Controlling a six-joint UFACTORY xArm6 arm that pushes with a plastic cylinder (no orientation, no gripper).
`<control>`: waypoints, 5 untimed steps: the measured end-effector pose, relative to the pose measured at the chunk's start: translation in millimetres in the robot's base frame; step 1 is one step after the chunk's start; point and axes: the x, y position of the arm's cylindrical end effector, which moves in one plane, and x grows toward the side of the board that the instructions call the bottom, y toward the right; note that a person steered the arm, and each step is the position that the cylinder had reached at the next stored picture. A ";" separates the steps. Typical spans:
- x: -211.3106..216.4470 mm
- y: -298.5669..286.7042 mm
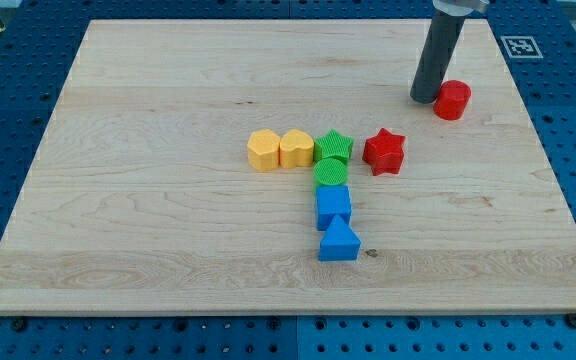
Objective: Move the red circle towards the red star
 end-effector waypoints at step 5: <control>51.5 44.0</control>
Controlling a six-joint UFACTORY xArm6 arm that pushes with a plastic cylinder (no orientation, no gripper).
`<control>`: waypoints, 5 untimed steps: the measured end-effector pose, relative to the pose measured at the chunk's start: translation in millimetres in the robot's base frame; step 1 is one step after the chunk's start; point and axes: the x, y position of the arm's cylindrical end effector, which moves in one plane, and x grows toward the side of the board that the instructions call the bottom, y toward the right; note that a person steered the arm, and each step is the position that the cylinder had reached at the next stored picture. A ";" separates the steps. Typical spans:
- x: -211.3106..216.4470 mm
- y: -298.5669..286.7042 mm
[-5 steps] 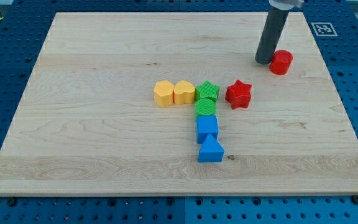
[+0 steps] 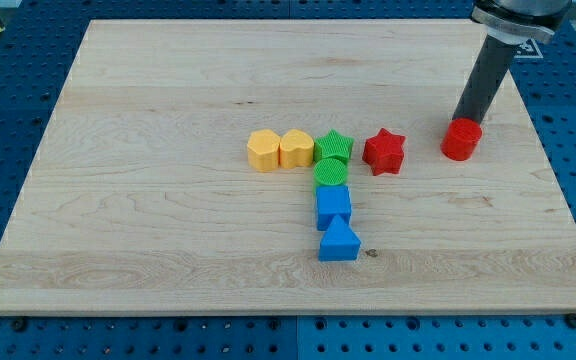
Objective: Move the red circle towards the red star
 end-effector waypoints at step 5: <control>31.8 -4.7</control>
